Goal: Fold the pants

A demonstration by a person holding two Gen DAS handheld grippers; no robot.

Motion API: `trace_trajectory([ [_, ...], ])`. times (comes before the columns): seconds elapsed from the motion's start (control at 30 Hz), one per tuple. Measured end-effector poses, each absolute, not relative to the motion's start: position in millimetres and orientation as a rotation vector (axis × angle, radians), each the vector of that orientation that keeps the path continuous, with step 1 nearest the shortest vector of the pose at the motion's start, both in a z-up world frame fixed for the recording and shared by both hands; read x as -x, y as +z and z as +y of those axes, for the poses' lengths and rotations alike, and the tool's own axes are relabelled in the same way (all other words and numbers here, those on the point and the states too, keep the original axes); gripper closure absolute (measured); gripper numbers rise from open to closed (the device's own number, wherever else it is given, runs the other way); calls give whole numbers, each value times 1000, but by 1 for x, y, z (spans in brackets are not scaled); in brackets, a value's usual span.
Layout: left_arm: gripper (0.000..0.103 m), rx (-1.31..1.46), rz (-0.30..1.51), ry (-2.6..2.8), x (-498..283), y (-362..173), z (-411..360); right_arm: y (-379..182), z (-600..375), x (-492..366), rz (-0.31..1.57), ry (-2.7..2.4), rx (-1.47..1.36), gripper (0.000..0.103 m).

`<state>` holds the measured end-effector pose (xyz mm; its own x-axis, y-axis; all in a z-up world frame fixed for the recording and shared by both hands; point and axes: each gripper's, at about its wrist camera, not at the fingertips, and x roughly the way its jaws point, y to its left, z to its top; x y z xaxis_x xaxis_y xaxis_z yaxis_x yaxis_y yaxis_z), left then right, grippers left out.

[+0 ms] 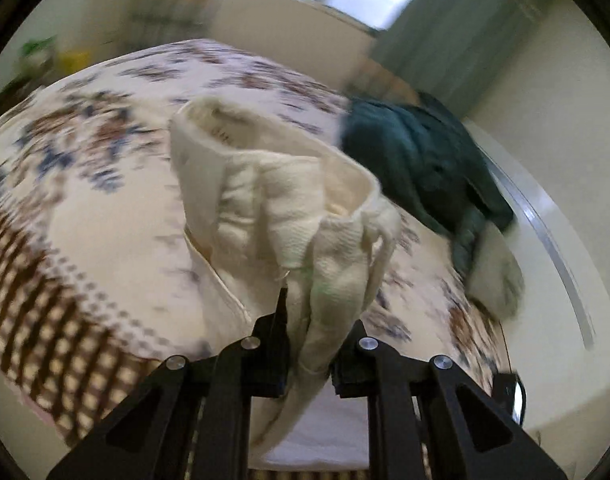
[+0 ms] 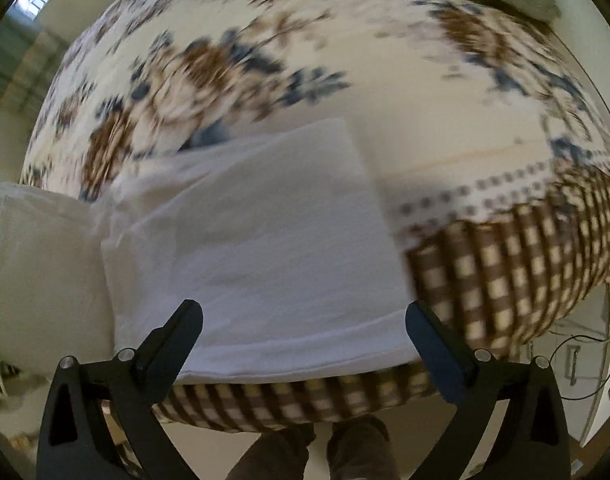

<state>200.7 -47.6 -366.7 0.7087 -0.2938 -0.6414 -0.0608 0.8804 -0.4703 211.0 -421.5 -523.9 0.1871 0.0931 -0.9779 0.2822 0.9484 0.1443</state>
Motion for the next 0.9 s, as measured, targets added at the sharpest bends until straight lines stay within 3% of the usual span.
trace_trajectory([
  [0.2, 91, 393, 896, -350, -205, -386, -153, -507, -505, -195, 1322, -254, -364, 0],
  [0.33, 91, 333, 1065, -413, -208, -436, -220, -510, -556, -180, 1320, -333, -396, 0],
  [0.53, 87, 115, 1211, -341, -207, -474, -269, -523, -592, -170, 1330, -325, -509, 0],
  [0.6, 78, 72, 1210, -344, -206, -469, -274, -526, -597, -175, 1324, -273, -579, 0],
  [0.67, 31, 89, 1251, -408, -206, -467, -278, -527, -594, -183, 1311, -212, -639, 0],
  [0.9, 29, 117, 1179, -392, -198, -421, -240, -546, -552, -237, 1345, 65, -732, 0],
])
